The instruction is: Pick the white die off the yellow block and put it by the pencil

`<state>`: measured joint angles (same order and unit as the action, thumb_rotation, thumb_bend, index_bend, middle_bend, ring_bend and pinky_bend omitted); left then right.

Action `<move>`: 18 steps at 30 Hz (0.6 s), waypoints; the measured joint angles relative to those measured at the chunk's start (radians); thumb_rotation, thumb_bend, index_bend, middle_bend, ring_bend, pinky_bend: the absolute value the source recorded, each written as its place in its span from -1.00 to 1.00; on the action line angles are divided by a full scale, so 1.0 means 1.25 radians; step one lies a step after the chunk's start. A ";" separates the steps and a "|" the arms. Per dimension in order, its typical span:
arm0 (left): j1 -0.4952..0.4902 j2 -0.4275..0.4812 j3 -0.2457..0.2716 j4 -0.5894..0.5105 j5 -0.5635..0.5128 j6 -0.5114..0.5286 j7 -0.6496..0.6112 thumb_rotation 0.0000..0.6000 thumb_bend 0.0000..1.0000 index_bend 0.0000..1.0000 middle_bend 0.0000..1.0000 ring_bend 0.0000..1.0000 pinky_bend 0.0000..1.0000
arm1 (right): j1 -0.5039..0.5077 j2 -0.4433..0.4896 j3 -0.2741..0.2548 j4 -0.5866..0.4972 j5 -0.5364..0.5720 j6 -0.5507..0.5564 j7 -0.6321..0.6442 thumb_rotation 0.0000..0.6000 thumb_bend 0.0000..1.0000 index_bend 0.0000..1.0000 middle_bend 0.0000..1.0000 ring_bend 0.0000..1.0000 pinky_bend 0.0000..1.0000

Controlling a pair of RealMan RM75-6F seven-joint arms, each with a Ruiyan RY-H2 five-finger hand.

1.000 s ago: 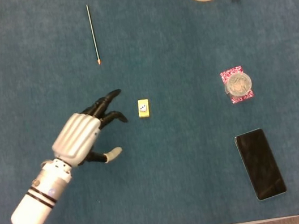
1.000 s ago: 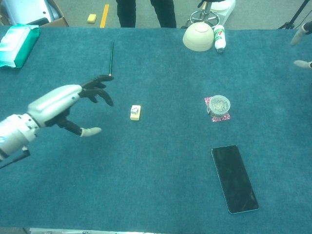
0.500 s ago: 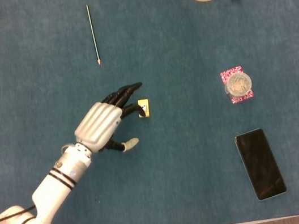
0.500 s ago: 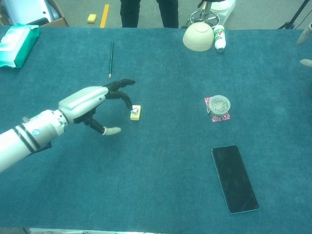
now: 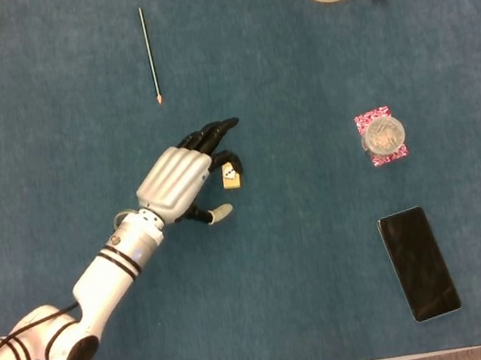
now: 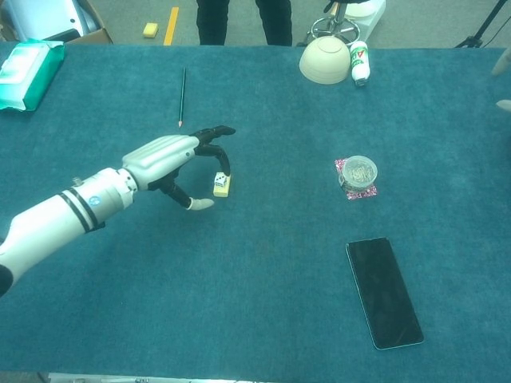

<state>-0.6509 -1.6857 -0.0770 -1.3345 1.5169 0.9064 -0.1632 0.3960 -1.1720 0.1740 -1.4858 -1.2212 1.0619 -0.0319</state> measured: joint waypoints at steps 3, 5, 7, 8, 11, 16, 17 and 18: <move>-0.010 -0.019 -0.004 0.026 -0.009 -0.005 0.000 1.00 -0.55 -0.24 -1.00 -1.00 -0.74 | -0.001 0.002 -0.002 0.001 0.002 0.001 0.002 1.00 -0.58 -0.16 -0.29 -0.51 -0.48; -0.018 -0.031 -0.006 0.042 -0.014 -0.009 -0.001 1.00 -0.55 -0.23 -1.00 -1.00 -0.74 | -0.002 0.003 -0.003 0.001 0.003 0.001 0.002 1.00 -0.58 -0.16 -0.30 -0.51 -0.48; -0.026 -0.040 -0.008 0.055 -0.019 -0.014 -0.004 1.00 -0.55 -0.22 -1.00 -1.00 -0.74 | -0.002 0.004 -0.004 0.000 0.003 0.002 0.003 1.00 -0.58 -0.16 -0.29 -0.51 -0.48; -0.030 -0.043 -0.009 0.060 -0.022 -0.018 -0.005 1.00 -0.55 -0.21 -1.00 -1.00 -0.74 | -0.003 0.004 -0.005 0.000 0.003 0.002 0.003 1.00 -0.58 -0.16 -0.30 -0.51 -0.48; -0.037 -0.046 -0.012 0.066 -0.034 -0.028 -0.007 1.00 -0.55 -0.18 -1.00 -1.00 -0.74 | -0.004 0.005 -0.007 0.001 0.005 0.002 0.003 1.00 -0.58 -0.16 -0.29 -0.52 -0.48; -0.044 -0.045 -0.020 0.062 -0.067 -0.044 0.005 1.00 -0.55 -0.15 -1.00 -1.00 -0.74 | -0.006 0.004 -0.010 0.005 0.008 0.001 0.007 1.00 -0.58 -0.16 -0.30 -0.51 -0.48; -0.045 -0.043 -0.023 0.059 -0.076 -0.049 0.010 1.00 -0.55 -0.15 -1.00 -1.00 -0.74 | -0.006 0.003 -0.011 0.006 0.009 0.000 0.007 1.00 -0.58 -0.16 -0.30 -0.51 -0.48; -0.046 -0.042 -0.025 0.055 -0.086 -0.053 0.017 1.00 -0.55 -0.14 -1.00 -1.00 -0.74 | -0.006 0.003 -0.011 0.007 0.009 -0.001 0.008 1.00 -0.58 -0.16 -0.30 -0.51 -0.48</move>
<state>-0.7081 -1.7377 -0.1085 -1.2658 1.4095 0.8396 -0.1423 0.3882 -1.1689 0.1600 -1.4773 -1.2100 1.0604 -0.0217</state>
